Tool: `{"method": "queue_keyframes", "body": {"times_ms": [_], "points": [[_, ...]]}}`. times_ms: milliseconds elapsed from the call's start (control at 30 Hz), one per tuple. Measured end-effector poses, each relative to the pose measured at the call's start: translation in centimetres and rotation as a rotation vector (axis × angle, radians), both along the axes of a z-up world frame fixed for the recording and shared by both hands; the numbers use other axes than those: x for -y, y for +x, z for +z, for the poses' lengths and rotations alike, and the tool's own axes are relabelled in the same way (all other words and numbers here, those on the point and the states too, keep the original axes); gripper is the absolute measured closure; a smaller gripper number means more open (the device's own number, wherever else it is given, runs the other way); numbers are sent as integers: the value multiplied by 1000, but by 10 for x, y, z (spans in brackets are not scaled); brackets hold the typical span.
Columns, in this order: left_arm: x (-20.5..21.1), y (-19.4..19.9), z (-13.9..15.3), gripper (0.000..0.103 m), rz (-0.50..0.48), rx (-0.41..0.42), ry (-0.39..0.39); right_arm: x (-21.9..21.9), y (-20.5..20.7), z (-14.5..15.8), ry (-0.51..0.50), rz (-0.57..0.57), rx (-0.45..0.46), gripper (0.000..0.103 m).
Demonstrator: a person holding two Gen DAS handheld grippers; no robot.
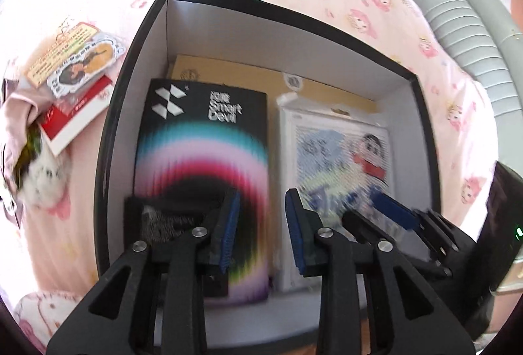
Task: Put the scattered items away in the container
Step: 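Lower the black frame into the box beside the Smart Devil box, then open the left tool and withdraw from the box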
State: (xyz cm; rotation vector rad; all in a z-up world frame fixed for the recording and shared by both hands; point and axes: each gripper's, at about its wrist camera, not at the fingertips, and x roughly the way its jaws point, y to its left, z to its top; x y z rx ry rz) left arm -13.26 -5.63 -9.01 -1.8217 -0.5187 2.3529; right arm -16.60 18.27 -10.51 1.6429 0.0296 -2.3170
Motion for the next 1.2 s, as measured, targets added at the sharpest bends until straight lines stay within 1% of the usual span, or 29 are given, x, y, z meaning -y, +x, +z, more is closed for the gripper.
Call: {"method": "queue_keyframes", "body": {"times_ms": [67, 167, 267, 300, 367, 433, 467, 500, 533, 600, 633, 667, 700, 800, 867, 900, 933, 1000, 1067, 1133, 1200], "points": [[-3, -10, -5, 75, 4, 16, 11, -2, -1, 0, -6, -5, 4, 56], [-11, -16, -9, 74, -1, 30, -16, -2, 0, 2, -10, -3, 2, 56], [-13, -15, 4, 73, -30, -25, -12, -2, 1, 4, -18, 9, 4, 56], [-12, -17, 5, 73, -31, -29, -29, -2, 2, 5, -22, 14, 4, 56], [-9, -26, 5, 72, -9, -27, -93, -1, 4, 6, -25, 22, 0, 56], [-2, -31, -1, 72, 13, 27, -145, -1, 4, 7, -25, 24, -2, 56], [-5, -32, -4, 72, 13, 48, -154, -2, 5, 8, -27, 22, 0, 56], [-6, -29, -6, 72, 2, 63, -152, -4, 5, 8, -30, 20, 2, 56], [-9, -24, -7, 71, -10, 77, -170, -5, 5, 9, -34, 17, 3, 56], [-14, -13, -4, 71, -41, 64, -223, -5, 3, 11, -41, 13, 1, 56], [-14, -8, -5, 71, -53, 69, -229, -7, 3, 12, -44, 11, -1, 56], [-13, -5, -6, 71, -56, 80, -218, -7, 3, 13, -46, 10, -3, 56], [-11, -3, -7, 71, -56, 78, -202, -8, 4, 14, -50, 10, -3, 56], [-8, 1, -5, 71, -57, 65, -200, -8, 3, 13, -55, 19, -2, 56], [-5, 1, 1, 68, -38, 63, -190, -9, 5, 13, -49, 22, -2, 56], [-2, 3, 5, 67, -20, 55, -164, -7, 4, 12, -44, 19, -3, 55], [0, 6, 11, 66, -11, 31, -136, -8, 4, 13, -43, 15, -5, 55], [-1, 16, 28, 63, -5, -47, -134, -11, 4, 15, -39, -3, -17, 55], [-7, 33, 44, 53, 24, -123, -126, -16, 10, 22, -35, -26, -43, 55], [-13, 50, 58, 52, 17, -179, -67, -18, 17, 34, -34, -37, -82, 55], [-21, 65, 69, 52, -3, -233, -28, -21, 30, 50, -23, -47, -151, 55]]}}
